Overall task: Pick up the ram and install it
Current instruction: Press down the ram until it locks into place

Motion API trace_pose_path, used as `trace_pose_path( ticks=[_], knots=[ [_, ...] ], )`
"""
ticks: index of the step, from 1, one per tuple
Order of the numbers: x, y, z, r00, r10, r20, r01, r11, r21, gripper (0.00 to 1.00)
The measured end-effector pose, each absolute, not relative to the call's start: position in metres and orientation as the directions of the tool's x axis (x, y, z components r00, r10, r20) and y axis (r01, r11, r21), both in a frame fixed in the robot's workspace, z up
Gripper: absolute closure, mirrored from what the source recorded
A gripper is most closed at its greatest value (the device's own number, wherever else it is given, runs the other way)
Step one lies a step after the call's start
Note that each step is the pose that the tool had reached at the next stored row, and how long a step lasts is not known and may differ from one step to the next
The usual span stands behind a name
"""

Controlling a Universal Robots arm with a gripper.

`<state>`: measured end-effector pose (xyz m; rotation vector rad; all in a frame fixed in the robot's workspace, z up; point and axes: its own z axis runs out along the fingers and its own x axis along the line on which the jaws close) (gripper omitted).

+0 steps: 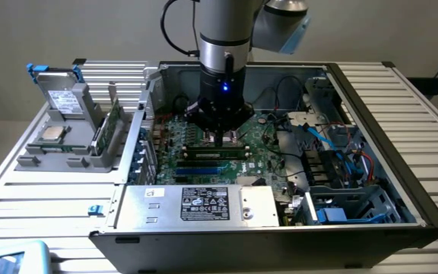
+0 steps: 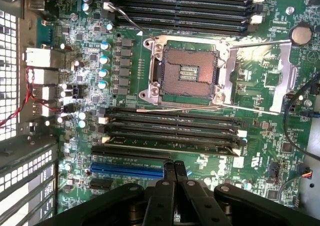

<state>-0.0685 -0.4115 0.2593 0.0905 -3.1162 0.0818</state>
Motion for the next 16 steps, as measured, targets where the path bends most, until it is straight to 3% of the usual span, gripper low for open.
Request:
trace_pose_path(
  ticks=[16],
  knots=[
    [-0.0685, -0.4115, 0.2593, -0.996, 0.083, 0.024, 0.081, 0.995, -0.053, 0.89]
  ],
)
